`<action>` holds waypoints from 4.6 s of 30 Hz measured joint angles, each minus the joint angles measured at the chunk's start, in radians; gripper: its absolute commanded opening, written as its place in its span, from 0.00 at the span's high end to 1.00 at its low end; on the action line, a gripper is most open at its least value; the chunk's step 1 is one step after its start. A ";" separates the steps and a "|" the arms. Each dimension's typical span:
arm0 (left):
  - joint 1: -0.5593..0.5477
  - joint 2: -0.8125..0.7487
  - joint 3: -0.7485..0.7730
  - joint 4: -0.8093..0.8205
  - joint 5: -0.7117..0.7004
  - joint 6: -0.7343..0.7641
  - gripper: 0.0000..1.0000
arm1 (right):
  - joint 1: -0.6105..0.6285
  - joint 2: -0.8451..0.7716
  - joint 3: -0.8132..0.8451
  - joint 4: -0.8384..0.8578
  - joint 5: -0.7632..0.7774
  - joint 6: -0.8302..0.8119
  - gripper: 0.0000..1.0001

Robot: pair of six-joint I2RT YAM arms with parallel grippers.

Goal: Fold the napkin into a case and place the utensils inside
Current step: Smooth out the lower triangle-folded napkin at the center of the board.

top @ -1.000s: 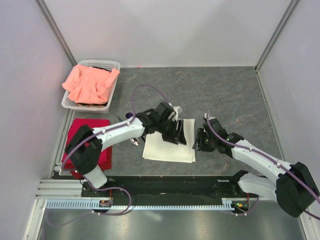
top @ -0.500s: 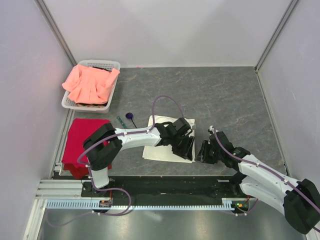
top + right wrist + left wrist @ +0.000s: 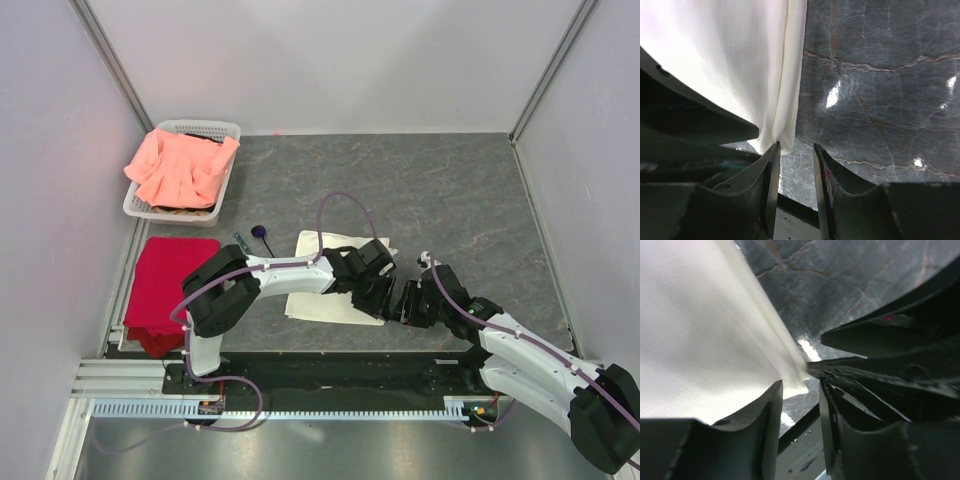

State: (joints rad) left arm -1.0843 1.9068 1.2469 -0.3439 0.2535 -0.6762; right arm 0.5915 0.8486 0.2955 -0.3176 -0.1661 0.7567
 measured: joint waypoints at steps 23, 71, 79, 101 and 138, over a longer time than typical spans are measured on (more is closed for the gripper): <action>-0.001 0.071 0.043 -0.034 -0.025 -0.011 0.91 | -0.006 -0.007 -0.023 0.011 0.000 -0.002 0.61; 0.099 -0.115 -0.002 -0.016 0.087 -0.031 0.77 | -0.014 -0.036 0.079 -0.117 0.035 0.029 0.47; 0.407 -0.214 -0.130 0.034 0.203 -0.031 0.92 | -0.014 0.109 0.085 -0.052 -0.009 -0.011 0.56; 0.767 -0.081 0.000 0.071 0.260 -0.046 0.59 | -0.216 0.359 0.371 -0.053 0.076 -0.132 0.35; 0.799 0.065 0.006 -0.019 0.217 0.027 0.55 | -0.384 0.821 0.568 0.197 -0.151 -0.283 0.47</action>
State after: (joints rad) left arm -0.2855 1.9720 1.2530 -0.3630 0.4709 -0.6487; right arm 0.2073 1.6695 0.8635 -0.1207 -0.3172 0.4736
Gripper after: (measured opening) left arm 0.468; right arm 0.538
